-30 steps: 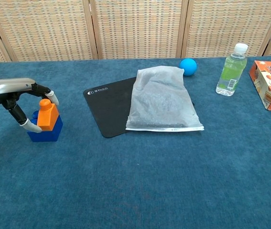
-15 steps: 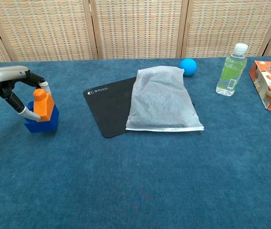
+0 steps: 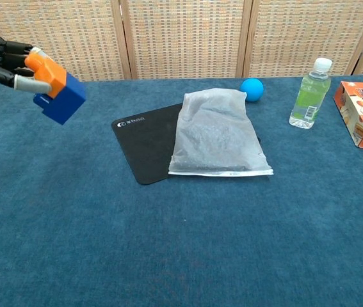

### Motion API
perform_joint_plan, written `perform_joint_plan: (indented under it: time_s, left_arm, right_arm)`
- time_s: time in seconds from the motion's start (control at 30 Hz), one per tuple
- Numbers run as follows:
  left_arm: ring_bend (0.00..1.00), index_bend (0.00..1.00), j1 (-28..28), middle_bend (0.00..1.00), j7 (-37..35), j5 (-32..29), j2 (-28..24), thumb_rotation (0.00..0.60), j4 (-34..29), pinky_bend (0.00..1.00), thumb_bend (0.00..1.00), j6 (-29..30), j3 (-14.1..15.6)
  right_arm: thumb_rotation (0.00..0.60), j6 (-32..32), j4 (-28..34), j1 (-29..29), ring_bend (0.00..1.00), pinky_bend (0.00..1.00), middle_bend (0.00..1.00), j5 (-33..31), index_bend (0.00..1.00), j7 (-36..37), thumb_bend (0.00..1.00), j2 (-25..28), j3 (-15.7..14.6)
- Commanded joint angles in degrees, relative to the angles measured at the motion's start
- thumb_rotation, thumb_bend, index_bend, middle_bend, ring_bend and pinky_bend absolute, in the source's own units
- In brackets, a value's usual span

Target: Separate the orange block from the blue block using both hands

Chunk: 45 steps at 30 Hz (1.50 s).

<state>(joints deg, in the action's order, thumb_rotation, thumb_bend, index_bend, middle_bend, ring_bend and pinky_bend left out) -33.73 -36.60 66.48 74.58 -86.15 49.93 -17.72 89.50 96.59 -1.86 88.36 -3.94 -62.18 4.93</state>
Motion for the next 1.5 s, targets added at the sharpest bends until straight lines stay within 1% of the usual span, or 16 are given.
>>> perform_joint_plan:
  time_s: [0.03,0.07,0.1,0.2,0.3,0.4,0.53,0.63,0.7,0.83,0.97,1.1,1.27,1.5]
  left_arm:
    - [0.07,0.58,1.5,0.51,-23.2,6.1,-1.1,0.6,-1.0,0.0,0.3,-3.1,-4.0]
    - [0.07,0.58,1.1,0.51,-27.2,6.7,-0.9,0.6,-1.1,0.0,0.3,-4.0,-4.5]
    - [0.07,0.58,0.9,0.51,-29.2,7.2,-0.9,0.6,-1.0,0.0,0.3,-4.5,-4.7]
    - [0.07,0.58,-1.3,0.51,-38.7,9.6,0.2,0.6,-0.1,0.0,0.3,-7.1,-5.7]
    - [0.07,0.58,-3.5,0.51,-43.8,10.7,1.8,0.6,0.8,0.0,0.3,-8.5,-6.3]
    - [0.07,0.58,-5.4,0.51,-46.3,10.8,3.2,0.6,1.1,0.0,0.31,-9.0,-7.0]
    - [0.07,0.58,-7.2,0.51,-46.8,10.2,4.6,0.6,0.8,0.0,0.32,-9.6,-7.6]
    - [0.07,0.58,-9.5,0.51,-46.2,8.4,6.8,0.6,0.0,0.0,0.32,-10.4,-8.4]
    - [0.07,0.58,-10.3,0.51,-45.4,7.2,7.6,0.6,0.0,0.0,0.33,-10.7,-8.6]
    - [0.07,0.59,-11.5,0.51,-44.9,4.3,9.5,0.6,0.0,0.0,0.36,-11.4,-9.3]
    - [0.07,0.59,-11.9,0.51,-46.0,2.5,10.7,0.6,-0.4,0.0,0.37,-12.4,-9.9]
    - [0.07,0.59,-11.8,0.51,-47.0,2.0,11.7,0.6,-0.7,0.0,0.37,-12.9,-10.1]
    - [0.07,0.59,-11.7,0.51,-48.3,1.9,13.0,0.6,-1.0,0.0,0.37,-13.1,-10.7]
    - [0.07,0.59,-11.9,0.51,-48.9,1.4,15.2,0.6,-0.7,0.0,0.38,-13.7,-11.0]
  right_arm:
    - [0.6,-0.8,-0.9,-1.0,0.0,0.0,0.0,0.3,0.0,0.5,0.0,-0.2,0.5]
    - [0.6,-1.3,-1.4,-1.6,0.0,0.0,0.0,0.4,0.0,0.9,0.0,-0.2,0.8]
    - [0.6,-1.5,-1.6,-1.9,0.0,0.0,0.0,0.5,0.0,1.3,0.0,-0.2,0.9]
    - [0.6,-3.3,-2.6,-4.2,0.0,0.0,0.0,1.8,0.0,5.3,0.0,0.8,1.8]
    - [0.6,-4.1,-3.3,-6.4,0.0,0.0,0.0,3.5,0.0,8.6,0.0,1.9,2.8]
    - [0.6,-4.9,-3.7,-8.5,0.0,0.0,0.0,4.9,0.0,11.9,0.0,2.6,3.8]
    - [0.6,-6.0,-3.8,-11.1,0.0,0.0,0.0,6.4,0.0,15.2,0.0,2.8,4.7]
    - [0.6,-8.9,-3.1,-16.0,0.0,0.0,0.0,8.3,0.0,20.4,0.0,2.2,6.3]
    - [0.6,-9.6,-3.8,-18.0,0.0,0.0,0.0,9.0,0.0,21.7,0.0,1.2,6.9]
    - [0.6,-11.5,-5.3,-22.5,0.0,0.0,0.0,9.8,0.0,21.4,0.0,-2.2,8.5]
    - [0.6,-14.3,-5.0,-26.5,0.0,0.0,0.0,9.8,0.0,21.5,0.0,-4.5,9.3]
    - [0.6,-17.5,-3.8,-29.5,0.0,0.0,0.0,8.0,0.0,21.0,0.0,-5.7,10.1]
    - [0.6,-19.8,-2.5,-32.0,0.0,0.0,0.0,5.9,0.0,18.3,0.0,-7.2,10.8]
    - [0.6,-22.9,0.7,-35.5,0.0,0.0,0.0,-0.1,0.0,14.6,0.0,-9.9,13.3]
